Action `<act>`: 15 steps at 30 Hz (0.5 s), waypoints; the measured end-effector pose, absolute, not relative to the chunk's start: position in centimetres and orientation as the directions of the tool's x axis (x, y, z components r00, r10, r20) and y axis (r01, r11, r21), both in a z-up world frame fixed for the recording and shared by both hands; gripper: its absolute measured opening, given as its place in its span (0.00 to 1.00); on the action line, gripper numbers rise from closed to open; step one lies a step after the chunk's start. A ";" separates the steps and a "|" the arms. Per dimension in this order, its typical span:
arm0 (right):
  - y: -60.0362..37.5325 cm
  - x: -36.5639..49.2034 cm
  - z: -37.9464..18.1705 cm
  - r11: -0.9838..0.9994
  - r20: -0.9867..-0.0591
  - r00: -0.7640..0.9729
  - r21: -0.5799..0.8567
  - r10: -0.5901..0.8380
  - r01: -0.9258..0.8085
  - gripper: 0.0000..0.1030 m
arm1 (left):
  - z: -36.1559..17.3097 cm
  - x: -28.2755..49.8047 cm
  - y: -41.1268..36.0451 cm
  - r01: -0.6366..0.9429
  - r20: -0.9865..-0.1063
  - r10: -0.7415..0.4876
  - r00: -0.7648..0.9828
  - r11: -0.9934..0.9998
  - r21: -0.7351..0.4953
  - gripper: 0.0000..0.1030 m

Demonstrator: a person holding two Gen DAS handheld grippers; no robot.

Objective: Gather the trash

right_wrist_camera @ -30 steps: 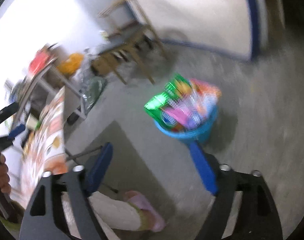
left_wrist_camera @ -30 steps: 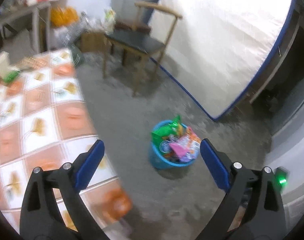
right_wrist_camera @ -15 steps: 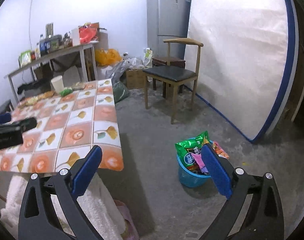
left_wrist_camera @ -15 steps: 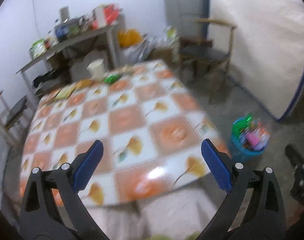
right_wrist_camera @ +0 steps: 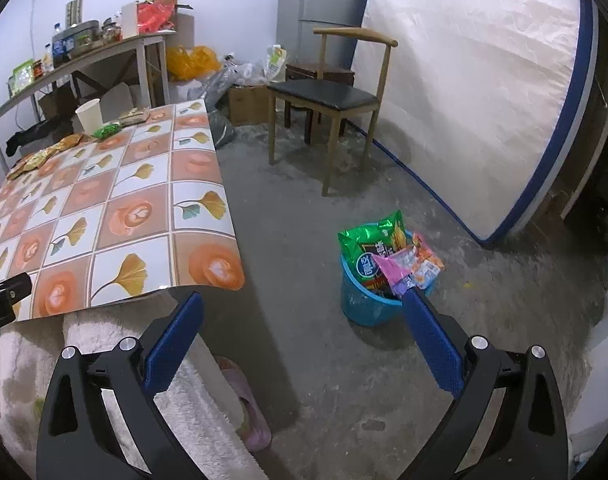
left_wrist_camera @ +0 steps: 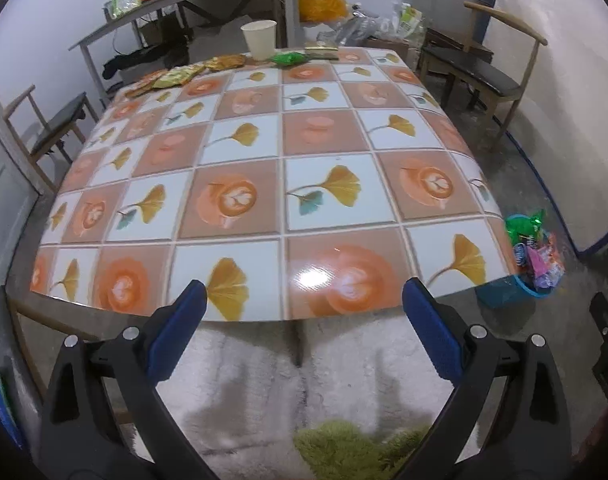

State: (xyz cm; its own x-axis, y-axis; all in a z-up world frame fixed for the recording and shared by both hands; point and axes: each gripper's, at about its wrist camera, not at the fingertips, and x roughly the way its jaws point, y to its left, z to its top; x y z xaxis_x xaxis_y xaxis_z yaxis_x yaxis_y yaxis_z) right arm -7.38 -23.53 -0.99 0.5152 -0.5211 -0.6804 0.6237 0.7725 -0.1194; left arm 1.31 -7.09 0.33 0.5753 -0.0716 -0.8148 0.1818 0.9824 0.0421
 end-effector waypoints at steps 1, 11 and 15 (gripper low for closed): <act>-23.5 -7.2 -1.1 0.771 -0.683 0.512 -0.120 -0.521 0.625 0.94 | 0.4 1.4 -6.9 0.172 -0.813 -0.063 0.579 0.984 0.046 0.92; -23.2 -6.1 -1.3 0.777 -0.693 0.499 -0.141 -0.520 0.614 0.94 | 1.0 2.0 -6.1 0.122 -0.796 -0.026 0.605 0.991 0.060 0.92; -23.4 -6.1 -1.5 0.773 -0.697 0.494 -0.138 -0.520 0.619 0.94 | 1.2 2.0 -6.3 0.123 -0.791 -0.022 0.612 0.990 0.067 0.92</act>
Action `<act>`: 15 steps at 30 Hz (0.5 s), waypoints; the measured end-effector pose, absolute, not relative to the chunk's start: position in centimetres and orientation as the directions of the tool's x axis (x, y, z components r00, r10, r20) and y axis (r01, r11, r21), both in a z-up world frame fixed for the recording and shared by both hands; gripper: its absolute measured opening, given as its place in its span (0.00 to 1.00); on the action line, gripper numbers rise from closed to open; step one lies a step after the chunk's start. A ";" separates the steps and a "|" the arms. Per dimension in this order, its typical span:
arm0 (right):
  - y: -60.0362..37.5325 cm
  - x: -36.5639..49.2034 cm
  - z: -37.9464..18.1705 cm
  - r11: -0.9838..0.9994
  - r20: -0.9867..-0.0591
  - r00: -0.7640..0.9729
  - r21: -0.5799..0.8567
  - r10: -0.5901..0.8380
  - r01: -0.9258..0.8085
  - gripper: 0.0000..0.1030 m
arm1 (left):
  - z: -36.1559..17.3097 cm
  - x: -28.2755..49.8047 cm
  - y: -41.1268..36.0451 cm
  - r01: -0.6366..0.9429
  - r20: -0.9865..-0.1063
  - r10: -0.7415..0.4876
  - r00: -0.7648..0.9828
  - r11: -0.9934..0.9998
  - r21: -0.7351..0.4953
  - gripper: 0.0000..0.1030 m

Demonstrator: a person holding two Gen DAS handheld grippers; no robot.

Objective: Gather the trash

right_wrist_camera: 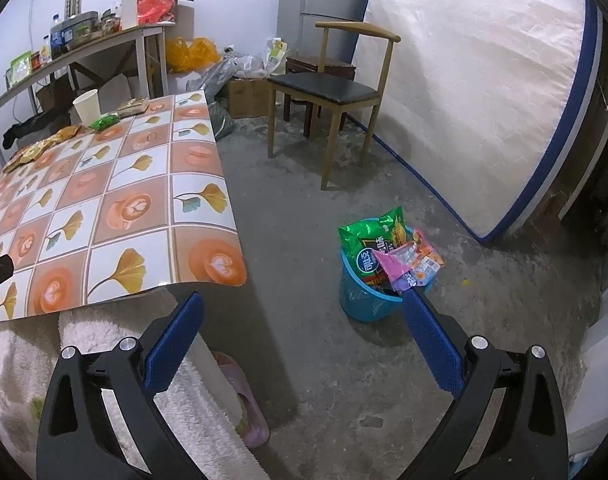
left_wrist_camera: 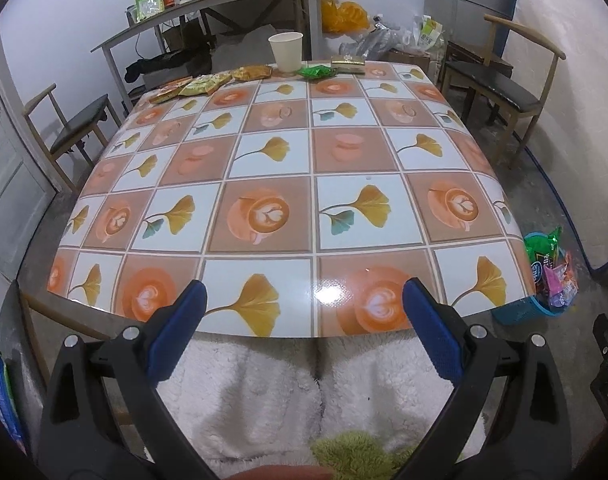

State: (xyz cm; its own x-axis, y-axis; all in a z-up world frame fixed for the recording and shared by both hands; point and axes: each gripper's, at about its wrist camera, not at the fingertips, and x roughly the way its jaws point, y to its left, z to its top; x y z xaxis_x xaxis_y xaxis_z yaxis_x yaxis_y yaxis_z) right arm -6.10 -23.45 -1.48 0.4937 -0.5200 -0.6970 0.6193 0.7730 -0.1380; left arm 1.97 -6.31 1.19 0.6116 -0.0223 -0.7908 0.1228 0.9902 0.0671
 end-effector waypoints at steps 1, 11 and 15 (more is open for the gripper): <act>-23.6 -6.1 -1.5 0.772 -0.699 0.493 -0.134 -0.518 0.622 0.94 | 1.2 2.0 -6.4 0.127 -0.791 -0.023 0.611 0.990 0.069 0.92; -23.9 -6.2 -1.6 0.768 -0.698 0.492 -0.129 -0.520 0.628 0.94 | 1.1 1.9 -6.8 0.136 -0.792 -0.024 0.610 0.988 0.075 0.92; -24.0 -6.2 -1.6 0.766 -0.700 0.490 -0.128 -0.520 0.629 0.94 | 1.1 1.8 -6.9 0.136 -0.793 -0.022 0.609 0.988 0.077 0.92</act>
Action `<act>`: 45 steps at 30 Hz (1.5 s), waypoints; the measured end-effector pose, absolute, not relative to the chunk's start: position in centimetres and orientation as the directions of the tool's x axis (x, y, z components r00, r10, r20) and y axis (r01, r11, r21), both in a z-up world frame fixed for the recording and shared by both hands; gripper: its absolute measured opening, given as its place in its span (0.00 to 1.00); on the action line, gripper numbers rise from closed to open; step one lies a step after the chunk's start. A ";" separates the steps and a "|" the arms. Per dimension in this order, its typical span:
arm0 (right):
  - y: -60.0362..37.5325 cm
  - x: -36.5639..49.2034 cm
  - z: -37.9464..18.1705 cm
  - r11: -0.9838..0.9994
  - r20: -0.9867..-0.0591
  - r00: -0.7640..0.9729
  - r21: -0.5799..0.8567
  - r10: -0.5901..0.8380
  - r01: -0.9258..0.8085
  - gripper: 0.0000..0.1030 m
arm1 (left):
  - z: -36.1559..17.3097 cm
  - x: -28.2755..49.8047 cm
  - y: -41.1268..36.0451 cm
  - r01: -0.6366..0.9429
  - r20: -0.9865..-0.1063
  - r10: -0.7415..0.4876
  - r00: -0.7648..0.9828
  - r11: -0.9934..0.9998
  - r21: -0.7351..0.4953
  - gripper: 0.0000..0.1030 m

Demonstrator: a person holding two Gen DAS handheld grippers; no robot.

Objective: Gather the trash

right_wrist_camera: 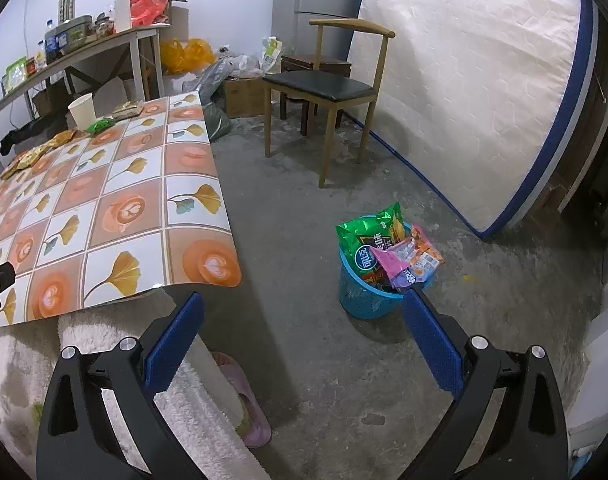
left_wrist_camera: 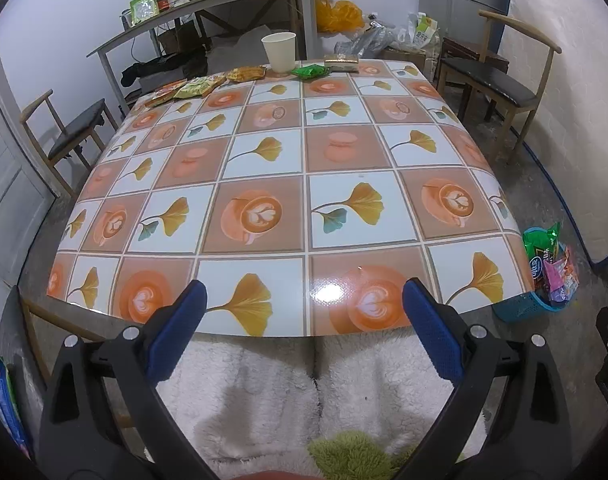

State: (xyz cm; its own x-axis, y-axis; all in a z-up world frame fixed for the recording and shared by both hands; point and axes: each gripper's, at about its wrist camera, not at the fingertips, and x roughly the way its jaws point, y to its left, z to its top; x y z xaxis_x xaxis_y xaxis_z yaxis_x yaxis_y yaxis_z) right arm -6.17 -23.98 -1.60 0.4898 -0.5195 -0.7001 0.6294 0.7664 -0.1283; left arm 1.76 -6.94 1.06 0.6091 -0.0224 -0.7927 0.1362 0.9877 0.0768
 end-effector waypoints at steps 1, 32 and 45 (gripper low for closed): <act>-24.0 -6.2 -1.6 0.767 -0.700 0.490 -0.129 -0.520 0.629 0.94 | 1.1 1.8 -6.9 0.136 -0.792 -0.023 0.610 0.988 0.076 0.92; -23.5 -6.1 -1.3 0.769 -0.694 0.495 -0.136 -0.524 0.624 0.94 | 1.0 1.8 -6.9 0.134 -0.789 -0.021 0.614 0.988 0.078 0.92; -23.3 -6.1 -1.0 0.769 -0.689 0.498 -0.137 -0.527 0.625 0.94 | 1.0 1.7 -7.0 0.134 -0.788 -0.020 0.615 0.988 0.079 0.92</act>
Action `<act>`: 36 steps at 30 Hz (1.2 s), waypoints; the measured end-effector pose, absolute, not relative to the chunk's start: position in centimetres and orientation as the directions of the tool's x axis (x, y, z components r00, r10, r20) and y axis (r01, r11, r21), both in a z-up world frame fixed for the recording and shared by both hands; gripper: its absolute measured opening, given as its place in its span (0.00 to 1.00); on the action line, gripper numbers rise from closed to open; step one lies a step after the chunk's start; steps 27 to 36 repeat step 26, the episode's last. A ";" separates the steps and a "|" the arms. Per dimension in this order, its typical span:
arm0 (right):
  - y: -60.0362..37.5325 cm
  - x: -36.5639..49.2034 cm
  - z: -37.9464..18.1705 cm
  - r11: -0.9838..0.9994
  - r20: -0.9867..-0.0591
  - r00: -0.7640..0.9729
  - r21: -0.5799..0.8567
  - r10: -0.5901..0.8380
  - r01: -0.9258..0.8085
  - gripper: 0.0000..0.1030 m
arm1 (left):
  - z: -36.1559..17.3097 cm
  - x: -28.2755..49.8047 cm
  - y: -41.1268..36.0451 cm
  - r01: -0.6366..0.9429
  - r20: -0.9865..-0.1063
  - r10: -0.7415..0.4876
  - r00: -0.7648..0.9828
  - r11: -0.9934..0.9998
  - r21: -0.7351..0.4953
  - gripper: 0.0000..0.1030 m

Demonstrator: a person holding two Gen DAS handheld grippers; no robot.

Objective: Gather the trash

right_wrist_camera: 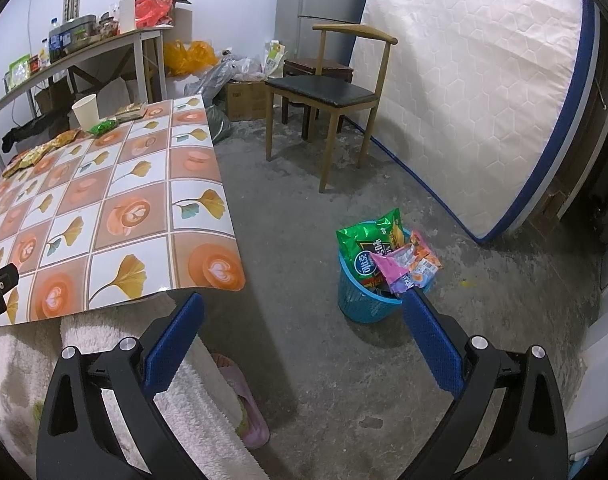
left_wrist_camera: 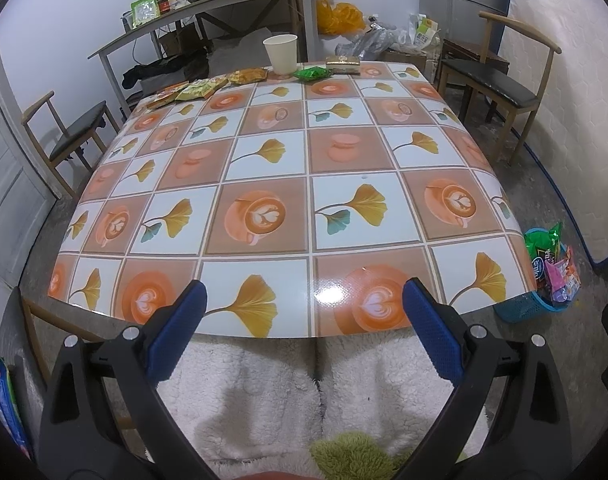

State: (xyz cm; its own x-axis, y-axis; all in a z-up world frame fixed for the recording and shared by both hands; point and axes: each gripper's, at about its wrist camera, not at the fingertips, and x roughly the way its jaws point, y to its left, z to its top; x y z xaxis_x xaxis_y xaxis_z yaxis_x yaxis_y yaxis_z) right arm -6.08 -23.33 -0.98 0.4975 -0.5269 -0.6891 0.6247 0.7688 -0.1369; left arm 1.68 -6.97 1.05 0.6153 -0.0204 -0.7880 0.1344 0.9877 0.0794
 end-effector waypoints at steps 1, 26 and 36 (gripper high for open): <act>-23.4 -6.1 -0.9 0.769 -0.689 0.498 -0.137 -0.527 0.625 0.94 | 1.1 1.7 -6.8 0.134 -0.788 -0.020 0.616 0.988 0.079 0.92; -23.4 -6.0 -0.7 0.770 -0.688 0.500 -0.135 -0.526 0.624 0.94 | 1.2 1.9 -6.6 0.133 -0.793 -0.019 0.609 0.988 0.078 0.92; -23.4 -6.0 -0.7 0.770 -0.688 0.500 -0.135 -0.526 0.624 0.94 | 1.2 1.9 -6.6 0.133 -0.793 -0.019 0.609 0.988 0.078 0.92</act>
